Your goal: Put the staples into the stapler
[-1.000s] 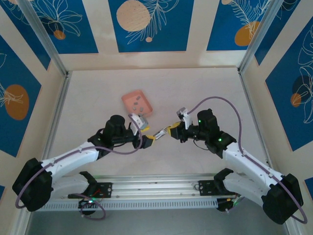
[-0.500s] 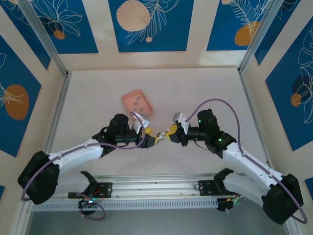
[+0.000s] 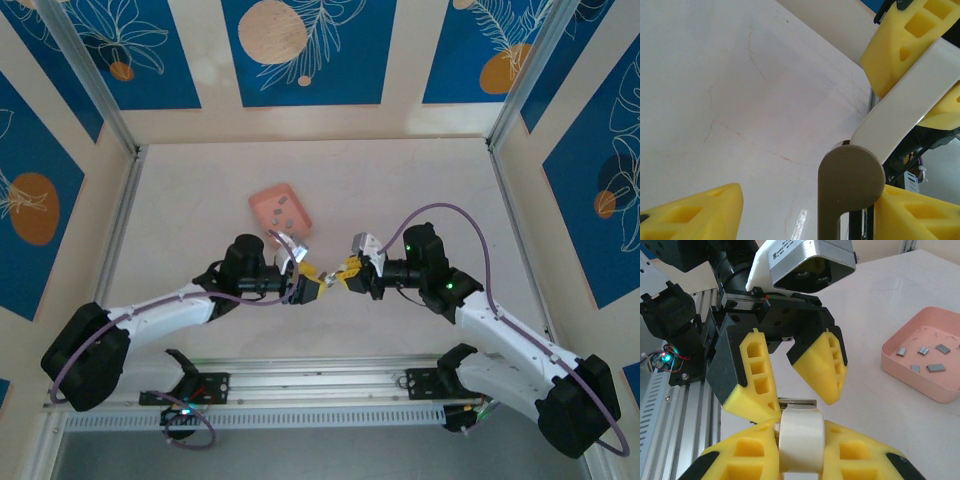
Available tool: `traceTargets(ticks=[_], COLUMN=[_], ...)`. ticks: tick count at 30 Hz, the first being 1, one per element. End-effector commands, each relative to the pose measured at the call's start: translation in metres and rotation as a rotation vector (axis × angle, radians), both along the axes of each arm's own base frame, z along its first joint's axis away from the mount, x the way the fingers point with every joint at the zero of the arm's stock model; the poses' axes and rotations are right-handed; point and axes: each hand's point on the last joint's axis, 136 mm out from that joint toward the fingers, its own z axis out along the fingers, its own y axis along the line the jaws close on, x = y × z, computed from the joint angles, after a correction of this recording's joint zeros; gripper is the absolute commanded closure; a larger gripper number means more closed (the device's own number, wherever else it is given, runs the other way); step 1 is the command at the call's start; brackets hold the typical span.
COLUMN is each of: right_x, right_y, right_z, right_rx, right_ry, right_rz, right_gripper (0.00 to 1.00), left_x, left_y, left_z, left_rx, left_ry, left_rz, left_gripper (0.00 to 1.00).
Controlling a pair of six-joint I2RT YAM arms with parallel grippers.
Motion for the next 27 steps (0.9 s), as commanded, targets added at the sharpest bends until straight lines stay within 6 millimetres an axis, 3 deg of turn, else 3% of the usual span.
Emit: traceTargets(ticks=[1,11,18,24,27], right_x=[-0.008,-0.008,-0.003,0.000,0.003], right_y=[0.008,0.009,0.010,0.009,0.008], right_z=[0.029,0.031,0.035,0.034,0.034], right_rx=[0.058,0.063,0.068,0.059,0.061], right_ry=[-0.082,-0.120,-0.154,-0.169,-0.167], right_rz=[0.068,0.076,0.059,0.041,0.022], right_gripper=[0.82,0.82,0.82,0.82,0.77], left_x=[-0.003,-0.016,-0.022,-0.020,-0.015], left_y=[-0.004,-0.007,-0.007,-0.006,-0.003], left_z=[0.001,0.007,0.010,0.012,0.012], left_rx=[-0.009,-0.069,-0.099,-0.109,-0.105], left_ry=[0.003,0.024,0.034,0.022,-0.001], left_rz=[-0.019,-0.080,-0.109,-0.088,-0.049], left_gripper=[0.36,0.40,0.49,0.65,0.69])
